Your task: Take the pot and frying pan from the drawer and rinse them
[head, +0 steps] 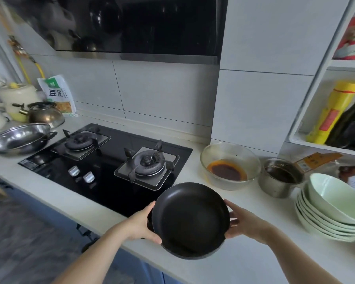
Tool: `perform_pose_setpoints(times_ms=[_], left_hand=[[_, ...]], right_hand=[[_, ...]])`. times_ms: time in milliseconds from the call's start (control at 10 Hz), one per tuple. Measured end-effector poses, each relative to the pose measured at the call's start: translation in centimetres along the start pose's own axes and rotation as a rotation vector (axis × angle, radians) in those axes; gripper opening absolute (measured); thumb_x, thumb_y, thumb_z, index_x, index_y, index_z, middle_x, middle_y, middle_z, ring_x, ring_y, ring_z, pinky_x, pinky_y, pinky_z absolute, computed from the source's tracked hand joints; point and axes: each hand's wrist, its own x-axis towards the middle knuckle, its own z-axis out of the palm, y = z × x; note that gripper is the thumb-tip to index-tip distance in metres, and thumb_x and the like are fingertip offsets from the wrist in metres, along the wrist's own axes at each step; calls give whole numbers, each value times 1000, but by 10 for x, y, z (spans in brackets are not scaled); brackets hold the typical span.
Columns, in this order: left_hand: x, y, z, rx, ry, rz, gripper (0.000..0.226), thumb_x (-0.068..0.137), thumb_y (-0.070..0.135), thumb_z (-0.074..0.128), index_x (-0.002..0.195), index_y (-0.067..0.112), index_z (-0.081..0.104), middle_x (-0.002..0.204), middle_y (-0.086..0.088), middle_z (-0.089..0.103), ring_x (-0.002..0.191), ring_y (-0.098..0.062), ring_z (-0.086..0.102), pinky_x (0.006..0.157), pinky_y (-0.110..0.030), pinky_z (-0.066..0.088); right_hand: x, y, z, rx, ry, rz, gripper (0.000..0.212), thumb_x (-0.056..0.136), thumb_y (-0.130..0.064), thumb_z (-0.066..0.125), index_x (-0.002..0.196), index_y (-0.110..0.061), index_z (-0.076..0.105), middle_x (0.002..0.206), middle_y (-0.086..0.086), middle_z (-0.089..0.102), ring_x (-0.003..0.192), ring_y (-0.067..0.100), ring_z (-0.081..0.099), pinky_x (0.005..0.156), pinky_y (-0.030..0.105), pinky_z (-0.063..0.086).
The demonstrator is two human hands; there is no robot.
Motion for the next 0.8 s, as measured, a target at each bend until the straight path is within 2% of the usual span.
perform_pose_setpoints(times_ms=[100, 200, 300, 400, 500, 600, 700, 800], left_hand=[[4, -5, 7, -5, 48, -17, 122, 69, 21, 87, 155, 35, 1, 130, 1, 47, 128, -14, 42, 101, -29, 38], [6, -10, 13, 42, 137, -19, 121, 64, 34, 88, 155, 37, 7, 134, 0, 48, 127, -14, 46, 105, -31, 40], [2, -11, 16, 123, 204, -7, 112, 65, 42, 85, 154, 35, 16, 130, 5, 49, 120, -10, 49, 103, -33, 43], [0, -10, 19, 157, 216, -8, 106, 70, 41, 83, 153, 37, 18, 137, 4, 46, 125, -12, 47, 103, -33, 43], [0, -12, 22, 177, 231, -12, 106, 71, 41, 82, 153, 40, 15, 142, 3, 44, 129, -14, 46, 103, -34, 43], [-1, -14, 24, 202, 239, -34, 107, 70, 43, 82, 153, 41, 14, 143, 2, 43, 129, -15, 46, 104, -36, 43], [-1, -16, 28, 251, 269, -42, 102, 73, 47, 79, 153, 37, 18, 139, 0, 44, 129, -18, 45, 103, -35, 43], [-11, -12, 29, 405, 361, -19, 90, 80, 52, 70, 153, 28, 23, 138, -1, 43, 129, -19, 42, 103, -32, 41]], right_hand=[[3, 4, 3, 29, 20, 7, 88, 74, 1, 76, 130, -50, 32, 122, -9, 60, 101, 16, 68, 80, 24, 56], [5, 9, 5, 67, 32, 29, 88, 76, 3, 75, 136, -43, 30, 122, -15, 58, 103, 14, 66, 73, 19, 55], [4, 10, 6, 75, 19, 24, 87, 76, 6, 75, 132, -46, 34, 123, -14, 58, 103, 14, 66, 75, 22, 56], [1, 9, 8, 60, 7, 14, 87, 78, 8, 73, 128, -50, 32, 122, -12, 57, 102, 16, 66, 72, 23, 57], [0, 11, 11, 35, 10, -1, 89, 78, 7, 72, 133, -49, 30, 123, -12, 57, 103, 15, 65, 73, 24, 57], [-1, 14, 12, 11, 15, -11, 89, 77, 5, 72, 136, -47, 30, 123, -13, 57, 103, 13, 65, 76, 24, 57], [-2, 13, 15, -60, 19, -19, 87, 80, 1, 73, 140, -42, 28, 121, -18, 53, 104, 11, 62, 75, 19, 55], [-6, 17, 19, -145, 156, 4, 94, 79, -14, 80, 153, -25, 23, 142, -5, 44, 121, 18, 53, 91, 24, 47]])
